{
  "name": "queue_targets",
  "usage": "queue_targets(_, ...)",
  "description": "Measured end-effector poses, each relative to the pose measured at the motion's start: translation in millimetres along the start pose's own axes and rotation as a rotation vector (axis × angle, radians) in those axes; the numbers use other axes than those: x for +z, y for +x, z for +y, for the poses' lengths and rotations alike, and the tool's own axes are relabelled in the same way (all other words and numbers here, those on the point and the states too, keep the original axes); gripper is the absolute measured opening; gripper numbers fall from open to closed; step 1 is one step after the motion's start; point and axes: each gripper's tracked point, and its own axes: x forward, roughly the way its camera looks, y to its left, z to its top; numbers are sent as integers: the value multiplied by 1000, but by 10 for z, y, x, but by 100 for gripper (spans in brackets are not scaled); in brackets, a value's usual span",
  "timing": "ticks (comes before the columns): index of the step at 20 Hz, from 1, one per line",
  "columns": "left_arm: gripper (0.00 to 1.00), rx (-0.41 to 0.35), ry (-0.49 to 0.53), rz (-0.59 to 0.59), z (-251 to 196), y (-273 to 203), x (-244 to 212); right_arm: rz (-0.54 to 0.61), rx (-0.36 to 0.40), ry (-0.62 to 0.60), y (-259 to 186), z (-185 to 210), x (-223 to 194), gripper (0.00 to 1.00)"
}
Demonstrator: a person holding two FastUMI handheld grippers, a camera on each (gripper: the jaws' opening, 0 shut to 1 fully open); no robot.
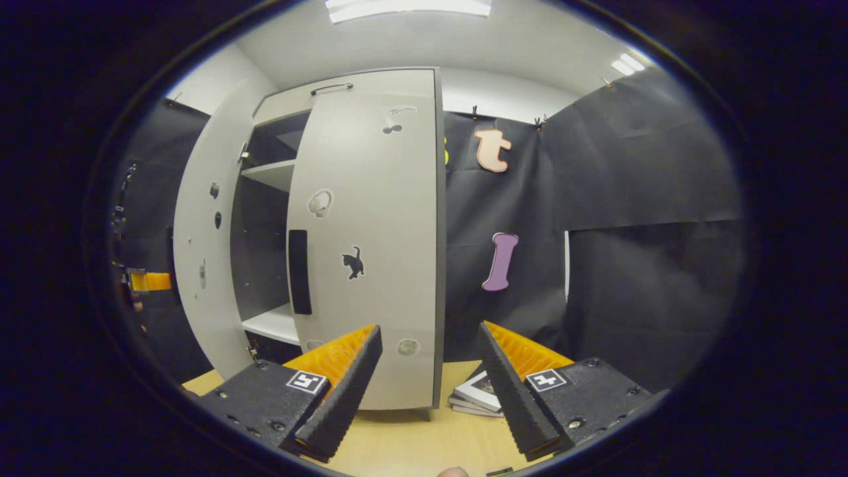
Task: Grasp the bottle in the cabinet with the left hand and place it on the coaster, then close the right door with the right hand and the left door with the left hand.
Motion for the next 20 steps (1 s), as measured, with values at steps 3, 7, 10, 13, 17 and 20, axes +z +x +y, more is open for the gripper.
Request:
queue_targets(3, 97, -70, -44, 8, -237, 84, -11, -9, -25, 4, -53, -91, 23, 93)
queue_targets(7, 94, -114, -15, -2, -469, 192, 28, -16, -64, 2, -123, -242, 44, 93)
queue_targets(10, 96, -135, 6, -7, -590, 229, 56, -23, -85, 9, -209, -328, 68, 94)
queue_targets(13, 98, -136, 39, -21, -652, 218, 118, -37, -93, 4, -238, -377, 155, 95)
queue_targets(17, 100, -121, 102, -79, -687, 158, 352, -75, -85, -16, -245, -336, 353, 95)
queue_targets(20, 100, -105, 127, -124, -687, 80, 550, -108, -65, -22, -253, -249, 545, 95)
